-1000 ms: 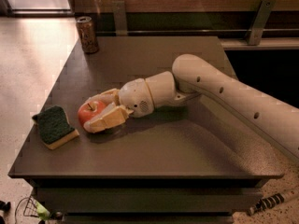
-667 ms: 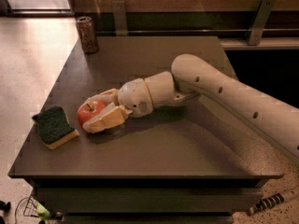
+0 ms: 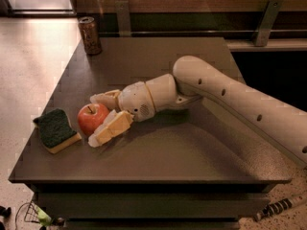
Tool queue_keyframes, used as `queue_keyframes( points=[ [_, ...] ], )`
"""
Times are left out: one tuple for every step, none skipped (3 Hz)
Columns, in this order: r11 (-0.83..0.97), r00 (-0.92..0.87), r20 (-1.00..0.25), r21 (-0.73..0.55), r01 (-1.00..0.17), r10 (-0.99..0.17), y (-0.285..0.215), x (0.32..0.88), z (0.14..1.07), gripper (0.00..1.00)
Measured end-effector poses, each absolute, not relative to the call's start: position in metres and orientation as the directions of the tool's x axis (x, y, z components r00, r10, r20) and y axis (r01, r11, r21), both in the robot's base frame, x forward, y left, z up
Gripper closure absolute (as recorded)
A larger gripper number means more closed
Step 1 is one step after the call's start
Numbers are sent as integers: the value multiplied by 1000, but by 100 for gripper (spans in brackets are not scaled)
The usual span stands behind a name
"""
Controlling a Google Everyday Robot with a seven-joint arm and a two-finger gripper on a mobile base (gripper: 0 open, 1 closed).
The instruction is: Move apple near sponge
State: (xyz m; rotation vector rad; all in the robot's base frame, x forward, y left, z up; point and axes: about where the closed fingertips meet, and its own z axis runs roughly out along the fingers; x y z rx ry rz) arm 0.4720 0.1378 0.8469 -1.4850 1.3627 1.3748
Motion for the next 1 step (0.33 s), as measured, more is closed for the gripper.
queue_keyframes(
  points=[
    [-213,-110,-966,162,-963,-236,138,472,847,0]
  ],
)
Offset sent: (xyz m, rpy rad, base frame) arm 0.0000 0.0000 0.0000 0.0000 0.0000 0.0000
